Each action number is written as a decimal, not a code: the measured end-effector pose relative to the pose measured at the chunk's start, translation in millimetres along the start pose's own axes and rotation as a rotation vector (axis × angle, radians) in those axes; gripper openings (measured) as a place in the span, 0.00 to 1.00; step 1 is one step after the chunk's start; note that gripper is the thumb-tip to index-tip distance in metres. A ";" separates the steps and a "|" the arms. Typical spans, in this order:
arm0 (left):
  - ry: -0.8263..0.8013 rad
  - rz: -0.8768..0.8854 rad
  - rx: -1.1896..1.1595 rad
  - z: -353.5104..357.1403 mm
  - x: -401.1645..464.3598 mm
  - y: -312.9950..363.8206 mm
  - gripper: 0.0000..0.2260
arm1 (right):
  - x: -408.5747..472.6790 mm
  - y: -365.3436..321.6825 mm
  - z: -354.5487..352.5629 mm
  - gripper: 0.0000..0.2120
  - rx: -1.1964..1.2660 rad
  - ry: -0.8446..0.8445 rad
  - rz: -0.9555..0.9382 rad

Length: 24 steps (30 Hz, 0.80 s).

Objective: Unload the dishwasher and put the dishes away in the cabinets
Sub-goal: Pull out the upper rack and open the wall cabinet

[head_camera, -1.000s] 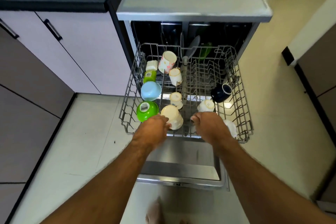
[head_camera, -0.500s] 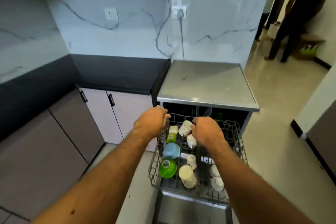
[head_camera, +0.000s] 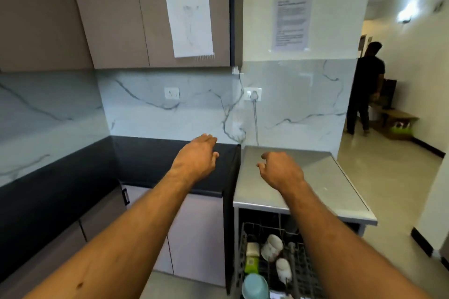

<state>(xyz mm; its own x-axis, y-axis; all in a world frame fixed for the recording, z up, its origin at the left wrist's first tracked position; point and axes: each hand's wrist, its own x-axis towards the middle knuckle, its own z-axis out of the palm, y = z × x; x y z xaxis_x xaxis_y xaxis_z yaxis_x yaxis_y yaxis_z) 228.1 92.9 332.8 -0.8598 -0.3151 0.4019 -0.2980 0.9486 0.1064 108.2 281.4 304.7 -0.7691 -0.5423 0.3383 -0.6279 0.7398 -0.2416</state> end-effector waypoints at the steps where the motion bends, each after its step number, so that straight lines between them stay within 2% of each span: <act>1: 0.027 -0.003 0.004 -11.6 5.9 -15.0 0.24 | 10.6 -15.0 -4.6 0.18 0.020 0.027 -0.008; 6: 0.142 -0.059 0.011 -57.6 22.3 -77.2 0.21 | 53.2 -89.7 -18.5 0.18 0.056 0.147 -0.039; 11: 0.137 -0.071 0.043 -77.1 28.4 -125.3 0.24 | 78.5 -143.8 -17.0 0.17 0.056 0.237 -0.054; 14: 0.153 -0.114 0.051 -86.2 37.7 -151.1 0.26 | 97.4 -166.9 -14.3 0.17 0.005 0.256 -0.082; 18: 0.222 -0.244 0.032 -98.0 60.4 -180.6 0.35 | 131.8 -187.4 -9.8 0.17 -0.005 0.302 -0.110; 24: 0.274 -0.206 0.110 -84.3 99.0 -228.6 0.31 | 195.0 -216.3 16.1 0.18 0.009 0.335 -0.152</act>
<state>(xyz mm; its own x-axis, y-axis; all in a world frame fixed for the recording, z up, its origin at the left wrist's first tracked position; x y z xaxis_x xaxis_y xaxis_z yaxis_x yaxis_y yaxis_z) 246.1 -152.7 425.0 -0.6387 -0.4658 0.6124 -0.5090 0.8527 0.1178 92.2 9.2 408.3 -0.5866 -0.4841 0.6493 -0.7338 0.6569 -0.1732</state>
